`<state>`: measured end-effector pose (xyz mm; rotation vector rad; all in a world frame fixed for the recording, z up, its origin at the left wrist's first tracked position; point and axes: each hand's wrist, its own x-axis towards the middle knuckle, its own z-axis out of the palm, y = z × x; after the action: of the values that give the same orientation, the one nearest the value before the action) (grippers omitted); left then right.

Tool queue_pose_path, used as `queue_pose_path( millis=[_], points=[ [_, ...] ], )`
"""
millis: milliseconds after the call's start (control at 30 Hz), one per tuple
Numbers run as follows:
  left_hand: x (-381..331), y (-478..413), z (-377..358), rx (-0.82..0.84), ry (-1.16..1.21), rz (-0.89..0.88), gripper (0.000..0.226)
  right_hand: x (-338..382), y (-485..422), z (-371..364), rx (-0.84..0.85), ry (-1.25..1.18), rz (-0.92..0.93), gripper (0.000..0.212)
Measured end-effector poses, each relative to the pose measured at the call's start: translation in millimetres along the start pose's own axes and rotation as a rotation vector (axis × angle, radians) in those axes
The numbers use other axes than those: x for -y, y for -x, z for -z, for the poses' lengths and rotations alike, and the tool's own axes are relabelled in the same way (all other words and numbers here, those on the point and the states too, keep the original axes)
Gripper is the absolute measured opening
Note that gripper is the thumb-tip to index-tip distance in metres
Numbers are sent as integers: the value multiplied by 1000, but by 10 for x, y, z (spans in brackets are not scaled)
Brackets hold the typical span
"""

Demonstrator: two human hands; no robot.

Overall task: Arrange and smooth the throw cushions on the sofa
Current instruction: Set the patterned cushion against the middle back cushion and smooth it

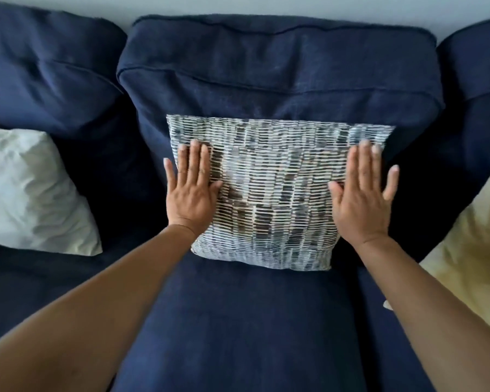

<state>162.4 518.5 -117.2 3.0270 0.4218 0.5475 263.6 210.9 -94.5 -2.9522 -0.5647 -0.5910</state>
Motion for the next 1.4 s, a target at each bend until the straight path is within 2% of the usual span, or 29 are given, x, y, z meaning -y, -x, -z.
queue_pose_path(
  millis=[67,100,233,300,367,567,700,767,833,933,1200,1300,1400],
  points=[
    [-48,24,102,-53,57,21,69,99,26,127,-49,-22,-88,71],
    [-130,53,145,-83,85,-31,69,209,33,179,-73,-50,-65,72],
    [-520,201,78,-116,141,-301,67,848,186,142,-43,-112,301,78],
    [-476,243,-73,-83,115,-268,66,990,299,-21,6,-53,432,82],
    [-276,266,-202,-53,54,-215,66,912,352,-195,48,24,458,86],
    [268,305,-273,19,-69,-198,72,292,386,-348,144,94,279,93],
    [190,385,-139,-40,17,-154,79,282,499,-124,75,25,76,94],
    [-32,451,-104,-90,40,-254,86,483,502,-13,52,-49,141,97],
    [-249,545,-156,-75,18,-366,91,740,495,-6,66,-74,279,100],
    [-343,595,-287,-23,-58,-361,96,850,452,-150,66,34,425,102],
    [29,570,-165,181,-282,-260,135,229,486,-162,153,180,280,114],
    [-115,614,42,254,-270,-209,131,197,536,9,193,165,182,117],
    [-368,666,351,242,-80,-205,110,185,639,276,226,36,88,108]
  ],
)
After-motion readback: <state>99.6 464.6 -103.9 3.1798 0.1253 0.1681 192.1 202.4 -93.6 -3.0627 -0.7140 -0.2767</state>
